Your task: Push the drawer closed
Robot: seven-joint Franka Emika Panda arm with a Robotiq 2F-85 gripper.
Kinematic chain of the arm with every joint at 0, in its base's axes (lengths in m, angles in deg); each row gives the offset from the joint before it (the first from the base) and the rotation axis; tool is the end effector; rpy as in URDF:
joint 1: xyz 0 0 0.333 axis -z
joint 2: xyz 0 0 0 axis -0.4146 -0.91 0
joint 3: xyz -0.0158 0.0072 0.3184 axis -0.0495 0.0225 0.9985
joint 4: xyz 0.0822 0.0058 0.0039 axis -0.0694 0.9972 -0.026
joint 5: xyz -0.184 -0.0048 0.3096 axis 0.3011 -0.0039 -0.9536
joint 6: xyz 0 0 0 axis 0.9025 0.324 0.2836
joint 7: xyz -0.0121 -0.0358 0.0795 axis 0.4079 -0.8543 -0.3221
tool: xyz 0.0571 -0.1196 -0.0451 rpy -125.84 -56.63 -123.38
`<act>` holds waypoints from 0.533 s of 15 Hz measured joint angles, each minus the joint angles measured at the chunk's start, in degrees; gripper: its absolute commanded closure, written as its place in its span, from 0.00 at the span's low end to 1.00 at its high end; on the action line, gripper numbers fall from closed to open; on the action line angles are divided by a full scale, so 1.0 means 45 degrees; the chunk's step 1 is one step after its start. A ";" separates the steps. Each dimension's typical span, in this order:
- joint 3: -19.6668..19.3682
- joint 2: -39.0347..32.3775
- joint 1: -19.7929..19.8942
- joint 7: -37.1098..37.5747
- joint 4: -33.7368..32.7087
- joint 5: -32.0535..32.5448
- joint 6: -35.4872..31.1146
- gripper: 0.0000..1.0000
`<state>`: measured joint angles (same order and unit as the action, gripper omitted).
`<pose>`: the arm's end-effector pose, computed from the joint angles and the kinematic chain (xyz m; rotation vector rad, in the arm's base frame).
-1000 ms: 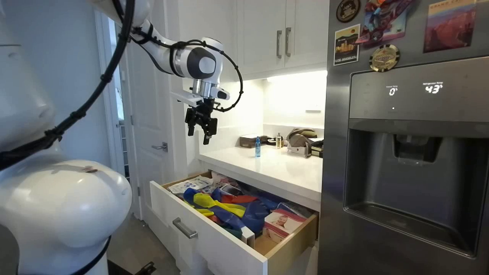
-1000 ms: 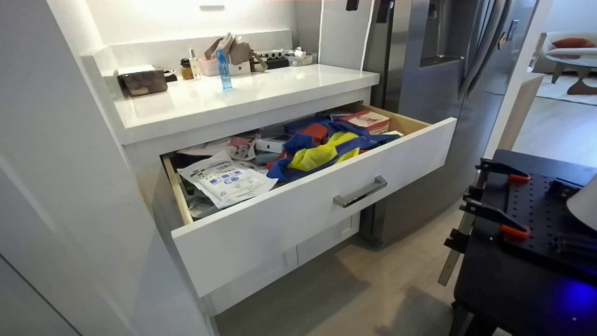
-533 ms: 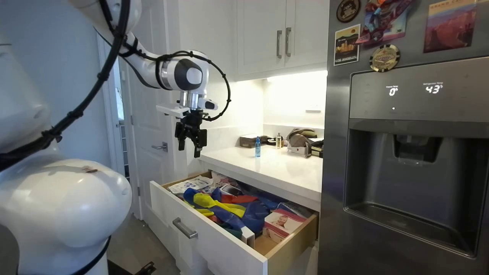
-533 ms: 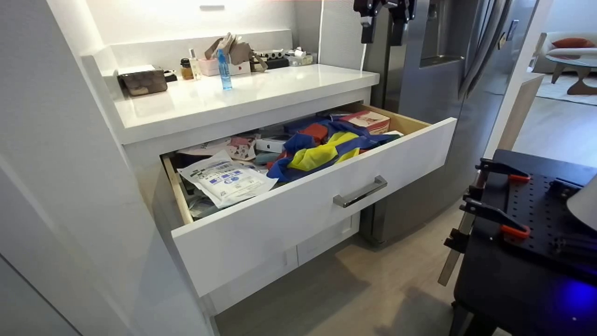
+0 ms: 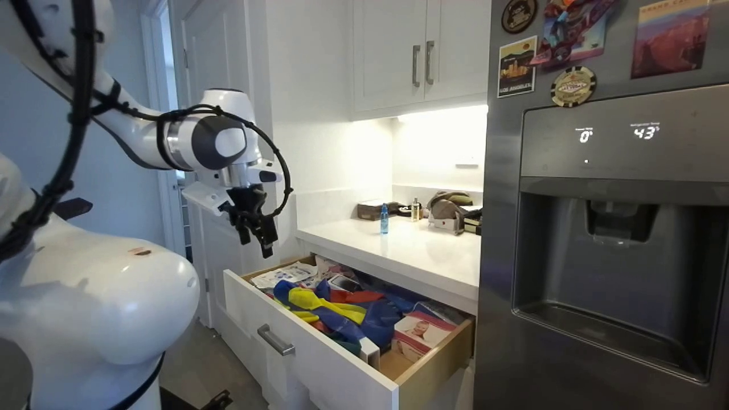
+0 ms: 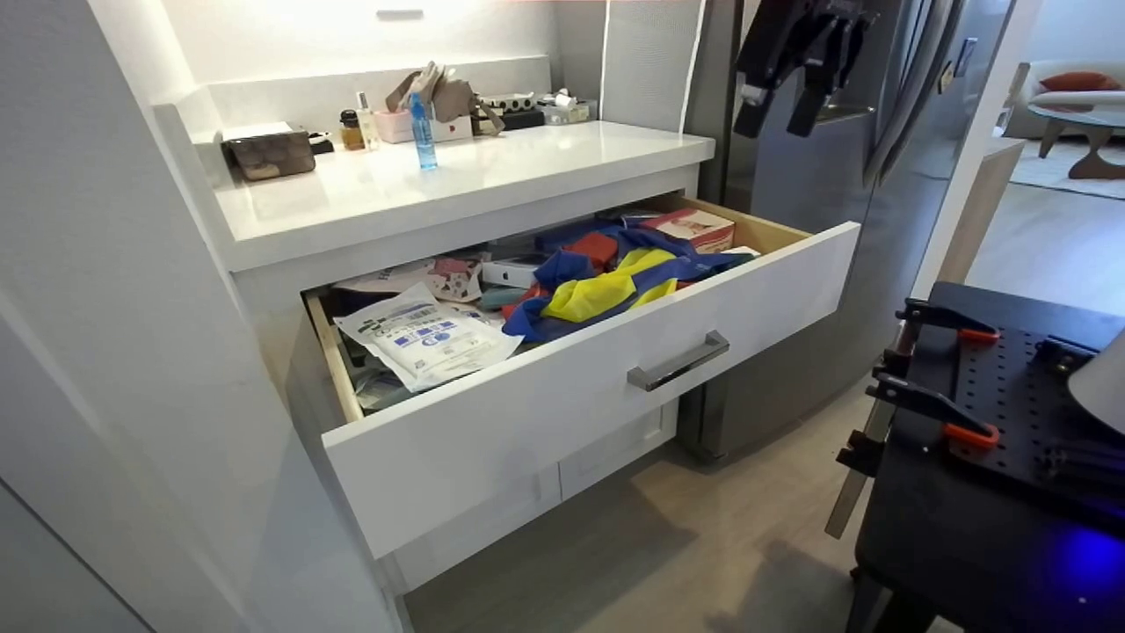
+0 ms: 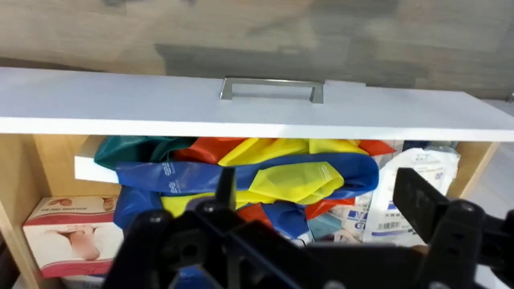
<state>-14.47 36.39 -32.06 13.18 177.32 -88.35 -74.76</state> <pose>0.3026 0.1170 0.3929 -2.9851 0.3363 -0.3765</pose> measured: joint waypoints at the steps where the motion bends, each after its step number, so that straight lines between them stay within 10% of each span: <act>1: 0.0353 0.0182 -0.0007 0.0413 -0.0049 0.0005 -0.0365 0.00; 8: 0.3563 -0.0188 0.0290 0.3789 -0.0393 0.0717 -0.2378 0.00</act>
<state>1.56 35.54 -30.76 30.23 175.55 -85.13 -85.47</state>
